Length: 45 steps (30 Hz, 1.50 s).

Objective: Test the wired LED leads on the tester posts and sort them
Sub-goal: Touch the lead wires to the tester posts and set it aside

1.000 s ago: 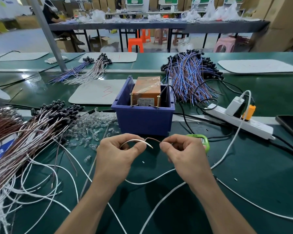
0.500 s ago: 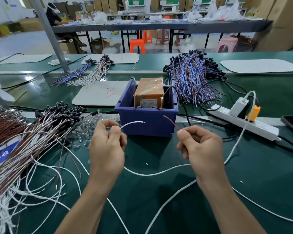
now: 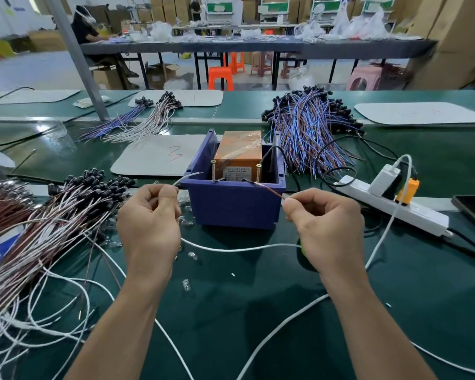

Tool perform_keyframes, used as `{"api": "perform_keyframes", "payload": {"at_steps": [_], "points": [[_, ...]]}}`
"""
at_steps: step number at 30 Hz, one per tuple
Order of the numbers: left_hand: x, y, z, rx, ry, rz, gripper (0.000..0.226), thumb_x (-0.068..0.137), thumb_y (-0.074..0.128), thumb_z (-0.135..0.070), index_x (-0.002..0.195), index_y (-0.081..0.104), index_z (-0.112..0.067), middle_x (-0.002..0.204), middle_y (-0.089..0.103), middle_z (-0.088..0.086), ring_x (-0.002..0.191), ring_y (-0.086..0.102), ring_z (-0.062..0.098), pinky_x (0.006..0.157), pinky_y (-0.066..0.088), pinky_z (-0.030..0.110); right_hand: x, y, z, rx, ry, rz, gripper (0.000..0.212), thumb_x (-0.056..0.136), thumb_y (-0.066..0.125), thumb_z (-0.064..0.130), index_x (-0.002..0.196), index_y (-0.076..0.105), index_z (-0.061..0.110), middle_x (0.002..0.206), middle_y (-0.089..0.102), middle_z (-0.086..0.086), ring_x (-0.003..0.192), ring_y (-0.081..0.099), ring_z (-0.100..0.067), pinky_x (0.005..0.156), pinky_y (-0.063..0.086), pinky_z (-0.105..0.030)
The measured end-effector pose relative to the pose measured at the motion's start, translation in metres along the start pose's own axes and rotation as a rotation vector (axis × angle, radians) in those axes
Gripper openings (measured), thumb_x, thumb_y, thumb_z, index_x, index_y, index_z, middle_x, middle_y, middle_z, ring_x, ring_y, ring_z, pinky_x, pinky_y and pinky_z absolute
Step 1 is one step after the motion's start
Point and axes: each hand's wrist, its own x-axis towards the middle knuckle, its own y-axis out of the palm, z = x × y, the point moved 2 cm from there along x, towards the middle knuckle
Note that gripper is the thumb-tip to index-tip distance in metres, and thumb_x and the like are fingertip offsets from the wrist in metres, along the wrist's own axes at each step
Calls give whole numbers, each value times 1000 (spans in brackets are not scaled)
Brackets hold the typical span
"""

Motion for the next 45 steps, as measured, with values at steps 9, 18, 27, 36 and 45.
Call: {"api": "perform_keyframes", "payload": {"at_steps": [9, 18, 27, 36, 45], "points": [[-1, 0, 0, 199, 112, -18, 23, 93, 66, -36, 72, 69, -26, 51, 62, -10, 38, 44, 7, 41, 35, 23, 17, -10, -5, -43, -72, 41, 21, 79, 84, 24, 79, 77, 44, 57, 67, 16, 44, 51, -4, 45, 45, -23], [-2, 8, -9, 281, 139, -37, 24, 92, 67, -42, 78, 72, -25, 53, 61, -18, 44, 45, 11, 52, 39, 30, 30, -8, 12, -182, -190, 64, 14, 79, 85, 21, 71, 80, 32, 47, 58, 26, 42, 52, -1, 43, 32, -6], [-6, 9, -21, 387, 190, -73, 23, 93, 68, -39, 71, 65, -33, 65, 63, -35, 59, 61, 5, 60, 46, 29, 41, -15, 27, -296, -278, 45, 13, 78, 84, 23, 66, 79, 26, 57, 64, 27, 47, 55, 2, 51, 36, -5], [-7, 9, -24, 389, 207, -63, 27, 93, 68, -37, 67, 61, -37, 59, 60, -38, 62, 63, 0, 59, 45, 19, 63, -26, 28, -307, -179, 205, 13, 75, 87, 28, 67, 79, 31, 53, 66, 18, 43, 54, 3, 46, 36, -7], [-5, 8, -23, 392, 196, -67, 28, 91, 65, -36, 64, 60, -37, 55, 59, -36, 51, 56, -3, 54, 38, 10, 84, -30, 41, -404, -147, 370, 9, 72, 90, 33, 71, 81, 30, 58, 70, 13, 51, 55, 2, 58, 42, -20]]}}
